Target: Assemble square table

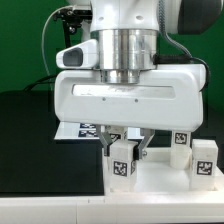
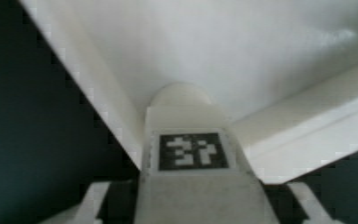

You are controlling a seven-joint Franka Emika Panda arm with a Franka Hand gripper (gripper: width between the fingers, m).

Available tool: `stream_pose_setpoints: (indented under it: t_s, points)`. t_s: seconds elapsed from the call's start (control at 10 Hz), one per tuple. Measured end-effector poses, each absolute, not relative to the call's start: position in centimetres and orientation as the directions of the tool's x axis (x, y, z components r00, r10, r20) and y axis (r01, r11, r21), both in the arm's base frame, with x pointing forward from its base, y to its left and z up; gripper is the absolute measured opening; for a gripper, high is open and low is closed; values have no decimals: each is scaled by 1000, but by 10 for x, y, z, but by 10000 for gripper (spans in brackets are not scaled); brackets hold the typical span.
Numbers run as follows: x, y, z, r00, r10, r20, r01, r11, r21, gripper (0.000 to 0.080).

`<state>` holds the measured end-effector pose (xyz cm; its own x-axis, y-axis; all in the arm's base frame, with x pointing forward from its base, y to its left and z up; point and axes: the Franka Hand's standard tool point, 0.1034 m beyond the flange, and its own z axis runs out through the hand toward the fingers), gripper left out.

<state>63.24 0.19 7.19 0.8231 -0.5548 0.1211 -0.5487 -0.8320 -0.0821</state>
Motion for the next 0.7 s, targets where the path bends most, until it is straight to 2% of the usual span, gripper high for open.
stream_pose_setpoints:
  t_s: [0.3,0.4,0.6,0.7]
  points:
    - [633,1,72,521,-849,89,-841,-529,-115,285]
    - [632,-1,73,364,-930,49,-920,-368,-134,285]
    - [631,-5,75,76,-995,-71,-986,-64,-156,285]
    - [631,-2,74,35,-997,-72,-988,-24,-150,285]
